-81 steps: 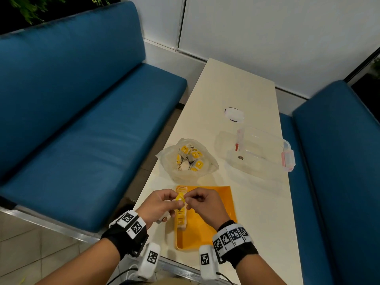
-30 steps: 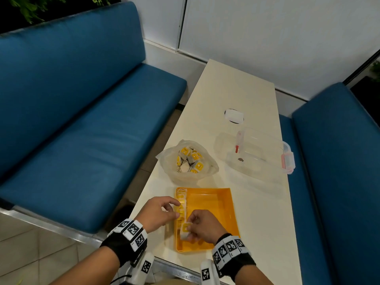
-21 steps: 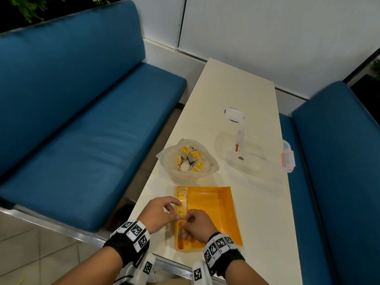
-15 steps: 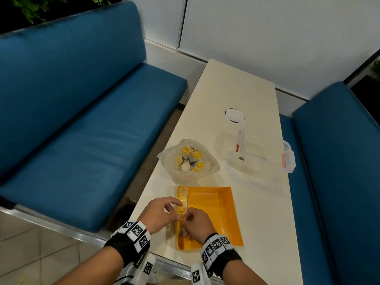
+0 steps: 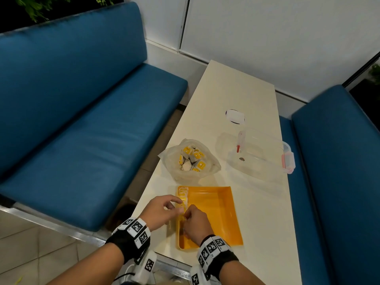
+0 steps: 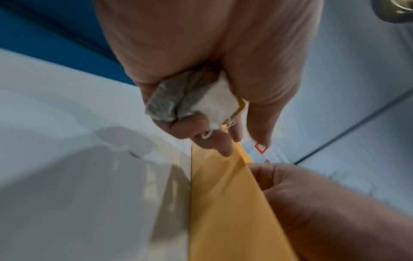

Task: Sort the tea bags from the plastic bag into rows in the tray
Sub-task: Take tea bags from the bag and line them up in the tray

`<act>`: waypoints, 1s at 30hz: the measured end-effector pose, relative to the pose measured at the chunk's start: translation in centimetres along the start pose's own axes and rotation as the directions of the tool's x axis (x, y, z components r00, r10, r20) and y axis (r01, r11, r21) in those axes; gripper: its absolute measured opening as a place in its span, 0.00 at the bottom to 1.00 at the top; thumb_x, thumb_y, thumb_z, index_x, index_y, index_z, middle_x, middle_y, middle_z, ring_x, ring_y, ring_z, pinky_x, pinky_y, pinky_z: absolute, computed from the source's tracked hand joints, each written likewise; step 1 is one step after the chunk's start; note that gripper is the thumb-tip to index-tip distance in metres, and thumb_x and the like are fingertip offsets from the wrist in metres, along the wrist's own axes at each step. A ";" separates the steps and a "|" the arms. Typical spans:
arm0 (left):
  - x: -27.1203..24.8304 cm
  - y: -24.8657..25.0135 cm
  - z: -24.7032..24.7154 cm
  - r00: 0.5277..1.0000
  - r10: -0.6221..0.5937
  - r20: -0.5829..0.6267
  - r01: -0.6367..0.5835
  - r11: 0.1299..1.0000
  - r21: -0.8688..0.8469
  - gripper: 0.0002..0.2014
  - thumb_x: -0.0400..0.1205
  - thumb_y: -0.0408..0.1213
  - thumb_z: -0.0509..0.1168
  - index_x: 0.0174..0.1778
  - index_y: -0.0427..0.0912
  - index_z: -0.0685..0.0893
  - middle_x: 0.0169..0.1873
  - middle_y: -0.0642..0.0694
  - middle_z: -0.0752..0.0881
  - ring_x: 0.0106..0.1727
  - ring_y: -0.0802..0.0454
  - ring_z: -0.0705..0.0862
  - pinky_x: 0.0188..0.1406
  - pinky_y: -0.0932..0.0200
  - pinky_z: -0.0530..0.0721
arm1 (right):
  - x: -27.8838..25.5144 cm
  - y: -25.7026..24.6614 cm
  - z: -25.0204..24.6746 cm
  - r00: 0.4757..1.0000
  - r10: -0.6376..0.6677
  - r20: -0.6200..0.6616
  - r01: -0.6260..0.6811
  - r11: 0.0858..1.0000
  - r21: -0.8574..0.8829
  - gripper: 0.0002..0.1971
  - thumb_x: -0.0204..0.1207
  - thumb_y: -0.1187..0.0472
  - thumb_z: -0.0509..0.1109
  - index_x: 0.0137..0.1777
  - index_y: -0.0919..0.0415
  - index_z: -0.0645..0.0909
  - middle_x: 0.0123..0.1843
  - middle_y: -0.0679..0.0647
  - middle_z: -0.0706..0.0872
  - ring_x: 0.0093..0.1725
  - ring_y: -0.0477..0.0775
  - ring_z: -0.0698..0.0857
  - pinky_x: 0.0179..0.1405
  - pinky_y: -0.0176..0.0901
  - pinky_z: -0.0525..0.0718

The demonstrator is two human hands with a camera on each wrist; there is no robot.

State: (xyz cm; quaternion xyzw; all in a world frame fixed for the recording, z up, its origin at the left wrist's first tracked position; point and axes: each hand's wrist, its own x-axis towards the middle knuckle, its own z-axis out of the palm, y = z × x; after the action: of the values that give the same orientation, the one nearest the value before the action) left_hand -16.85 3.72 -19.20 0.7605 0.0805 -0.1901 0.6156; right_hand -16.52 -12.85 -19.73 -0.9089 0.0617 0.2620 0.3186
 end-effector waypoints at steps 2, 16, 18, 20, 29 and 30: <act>-0.3 0.8 -0.4 0.995 -0.103 -0.016 0.100 0.983 -0.153 0.09 0.85 0.51 0.69 0.55 0.52 0.89 0.39 0.42 0.89 0.27 0.52 0.82 0.23 0.60 0.74 | -0.2 -0.2 -0.3 1.000 0.018 0.002 -0.018 1.000 0.019 0.09 0.71 0.66 0.68 0.43 0.50 0.73 0.42 0.55 0.86 0.42 0.62 0.89 0.37 0.55 0.87; -0.2 2.0 -1.8 0.935 -0.291 0.205 0.354 0.700 -0.621 0.36 0.87 0.67 0.49 0.62 0.35 0.82 0.34 0.35 0.84 0.25 0.42 0.81 0.19 0.60 0.76 | -1.4 -6.4 -3.5 0.935 -0.354 -0.016 0.354 0.933 0.058 0.11 0.77 0.57 0.76 0.59 0.47 0.87 0.53 0.48 0.82 0.43 0.36 0.78 0.42 0.24 0.73; -0.4 2.4 -1.7 0.936 -0.272 0.225 0.353 0.711 -0.608 0.34 0.87 0.67 0.49 0.58 0.36 0.82 0.35 0.35 0.84 0.25 0.43 0.81 0.18 0.61 0.76 | -1.1 -6.6 -3.1 0.931 -0.365 0.011 0.365 0.931 -0.006 0.10 0.77 0.57 0.75 0.56 0.48 0.88 0.54 0.49 0.81 0.41 0.36 0.76 0.42 0.25 0.70; -0.4 2.5 -1.6 0.937 -0.248 0.247 0.349 0.714 -0.607 0.34 0.87 0.67 0.51 0.59 0.35 0.82 0.37 0.36 0.84 0.25 0.43 0.81 0.16 0.61 0.76 | -1.0 -6.6 -2.9 0.931 -0.364 0.013 0.364 0.931 -0.024 0.06 0.75 0.59 0.74 0.49 0.48 0.88 0.50 0.48 0.81 0.41 0.37 0.76 0.40 0.27 0.70; -1.1 0.5 -2.4 0.967 -0.098 0.234 0.202 0.856 -0.476 0.30 0.68 0.64 0.79 0.55 0.43 0.90 0.49 0.39 0.89 0.36 0.44 0.84 0.29 0.59 0.66 | -0.7 -6.1 -4.3 0.934 -0.356 -0.030 0.358 0.932 0.056 0.05 0.75 0.65 0.70 0.43 0.55 0.85 0.39 0.48 0.88 0.37 0.41 0.85 0.36 0.30 0.80; -1.2 0.2 -2.4 0.970 -0.098 0.223 0.193 0.867 -0.460 0.31 0.64 0.64 0.82 0.52 0.43 0.90 0.49 0.40 0.89 0.35 0.45 0.83 0.30 0.58 0.62 | -0.6 -6.1 -4.6 0.932 -0.360 -0.044 0.362 0.931 0.051 0.04 0.76 0.65 0.70 0.44 0.55 0.86 0.39 0.46 0.87 0.37 0.39 0.83 0.36 0.29 0.78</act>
State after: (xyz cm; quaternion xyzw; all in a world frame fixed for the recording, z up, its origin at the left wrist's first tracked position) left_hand -17.40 6.13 -18.17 0.5547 0.1224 -0.2829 0.7728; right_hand -13.38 -10.88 -13.06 -0.8995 -0.0932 0.1814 0.3864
